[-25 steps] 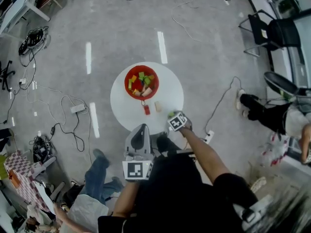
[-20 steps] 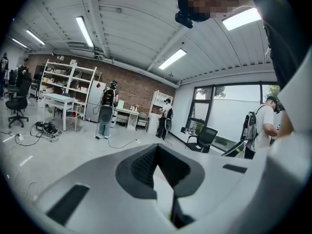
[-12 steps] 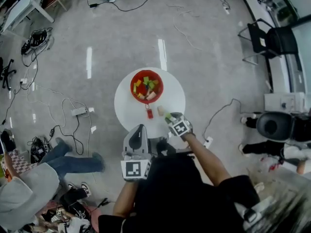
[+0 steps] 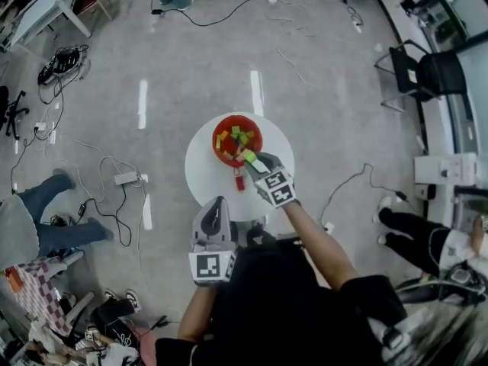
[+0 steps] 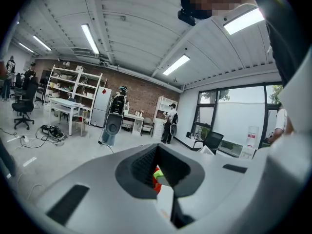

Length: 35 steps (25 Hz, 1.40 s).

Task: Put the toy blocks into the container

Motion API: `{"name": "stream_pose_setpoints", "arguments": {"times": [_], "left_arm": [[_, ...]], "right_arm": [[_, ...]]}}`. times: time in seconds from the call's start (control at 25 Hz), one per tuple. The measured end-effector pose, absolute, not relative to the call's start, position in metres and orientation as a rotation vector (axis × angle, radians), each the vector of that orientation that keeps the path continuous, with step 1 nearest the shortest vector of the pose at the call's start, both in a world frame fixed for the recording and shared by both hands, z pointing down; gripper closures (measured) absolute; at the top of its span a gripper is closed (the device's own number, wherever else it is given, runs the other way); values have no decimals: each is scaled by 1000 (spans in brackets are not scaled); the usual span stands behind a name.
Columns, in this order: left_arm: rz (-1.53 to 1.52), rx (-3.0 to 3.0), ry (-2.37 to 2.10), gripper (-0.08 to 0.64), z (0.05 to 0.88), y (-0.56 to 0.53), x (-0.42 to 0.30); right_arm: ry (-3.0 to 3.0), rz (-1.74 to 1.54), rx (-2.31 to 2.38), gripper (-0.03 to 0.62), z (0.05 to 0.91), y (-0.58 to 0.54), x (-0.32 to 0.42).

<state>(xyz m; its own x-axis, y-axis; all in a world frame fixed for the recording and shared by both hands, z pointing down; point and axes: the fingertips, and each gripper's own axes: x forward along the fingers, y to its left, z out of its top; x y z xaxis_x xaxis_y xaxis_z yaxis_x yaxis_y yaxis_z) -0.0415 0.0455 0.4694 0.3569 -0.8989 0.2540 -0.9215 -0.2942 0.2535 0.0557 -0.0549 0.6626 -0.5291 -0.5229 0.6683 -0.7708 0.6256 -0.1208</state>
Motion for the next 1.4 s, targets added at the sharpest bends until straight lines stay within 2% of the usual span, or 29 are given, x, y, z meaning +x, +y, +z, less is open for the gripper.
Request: {"name": "stream_pose_setpoints", "arguments": {"times": [0.32,0.68,0.88,1.16,1.4], "left_arm": [[104,2259,-1617,561,467,47,-51],[101,2275,-1604,561,472,45,-58],[84,2287,-1597,561,468,41,-57],[101,2287,-1559,561,476,43,-53],[118,2285,-1531,561,480,45,-50]], "right_arm": [[-2126,617,1010,452,709,-69,54],[-2215,575,1149,453,685,-65,61],[-2166,619,1240,595,698,-43,91],[-1950,805,1261,595,767,-11,119],[-1849,875,1160,595,819,13,111]]}}
